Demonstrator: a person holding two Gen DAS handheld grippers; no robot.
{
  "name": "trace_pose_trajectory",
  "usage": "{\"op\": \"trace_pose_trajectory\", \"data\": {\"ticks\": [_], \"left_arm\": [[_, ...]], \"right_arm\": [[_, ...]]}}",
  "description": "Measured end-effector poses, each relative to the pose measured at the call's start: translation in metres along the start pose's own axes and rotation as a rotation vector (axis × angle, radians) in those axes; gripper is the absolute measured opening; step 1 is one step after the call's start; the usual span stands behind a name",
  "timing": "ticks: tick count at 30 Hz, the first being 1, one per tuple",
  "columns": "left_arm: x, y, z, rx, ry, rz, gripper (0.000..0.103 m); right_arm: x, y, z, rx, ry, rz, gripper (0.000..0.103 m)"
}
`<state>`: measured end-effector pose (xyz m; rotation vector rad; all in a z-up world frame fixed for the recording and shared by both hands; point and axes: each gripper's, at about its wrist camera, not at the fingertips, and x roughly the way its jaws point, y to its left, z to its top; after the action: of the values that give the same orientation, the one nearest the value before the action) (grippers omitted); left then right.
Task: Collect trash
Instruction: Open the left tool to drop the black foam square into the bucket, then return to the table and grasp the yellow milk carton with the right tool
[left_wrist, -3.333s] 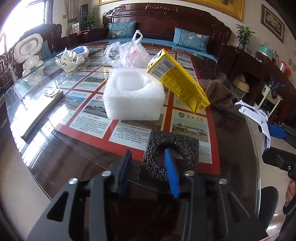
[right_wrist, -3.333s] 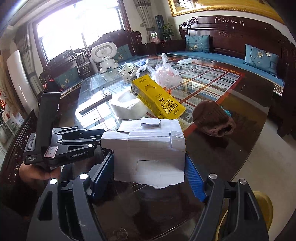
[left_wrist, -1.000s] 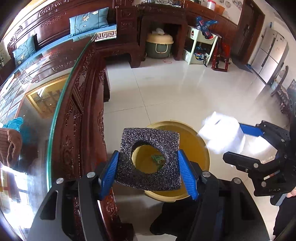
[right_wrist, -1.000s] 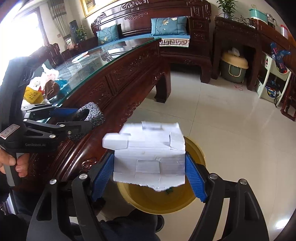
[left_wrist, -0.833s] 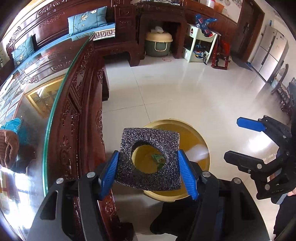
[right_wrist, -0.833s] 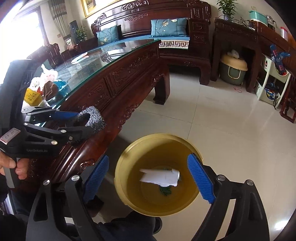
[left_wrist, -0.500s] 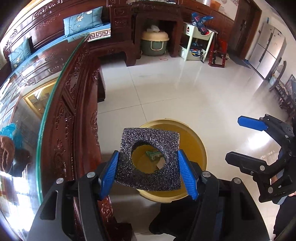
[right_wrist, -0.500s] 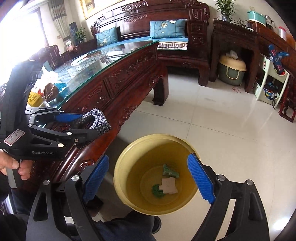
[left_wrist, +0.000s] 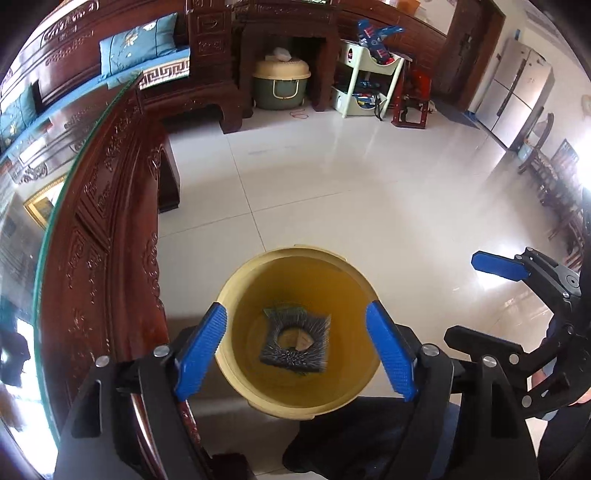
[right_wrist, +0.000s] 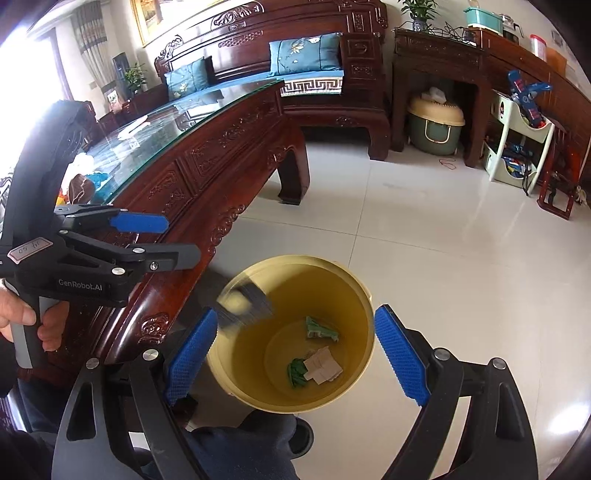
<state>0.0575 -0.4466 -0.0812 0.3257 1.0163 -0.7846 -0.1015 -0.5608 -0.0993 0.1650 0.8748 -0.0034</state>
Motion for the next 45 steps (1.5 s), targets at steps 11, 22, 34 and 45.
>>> {"op": "trace_pose_trajectory", "data": {"ticks": [11, 22, 34, 45], "left_arm": [[-0.040, 0.010, -0.014, 0.008, -0.073, 0.047, 0.082], [-0.145, 0.079, -0.073, -0.106, -0.247, 0.197, 0.099], [-0.239, 0.187, -0.164, -0.375, -0.339, 0.408, 0.099], [-0.277, 0.260, -0.229, -0.557, -0.346, 0.489, 0.099]], "right_arm": [[-0.014, 0.028, 0.010, -0.045, -0.043, 0.002, 0.089], [-0.028, 0.126, 0.029, -0.212, -0.110, 0.130, 0.093], [-0.015, 0.270, 0.050, -0.420, -0.152, 0.225, 0.094], [0.003, 0.365, 0.062, -0.530, -0.132, 0.423, 0.094]]}}
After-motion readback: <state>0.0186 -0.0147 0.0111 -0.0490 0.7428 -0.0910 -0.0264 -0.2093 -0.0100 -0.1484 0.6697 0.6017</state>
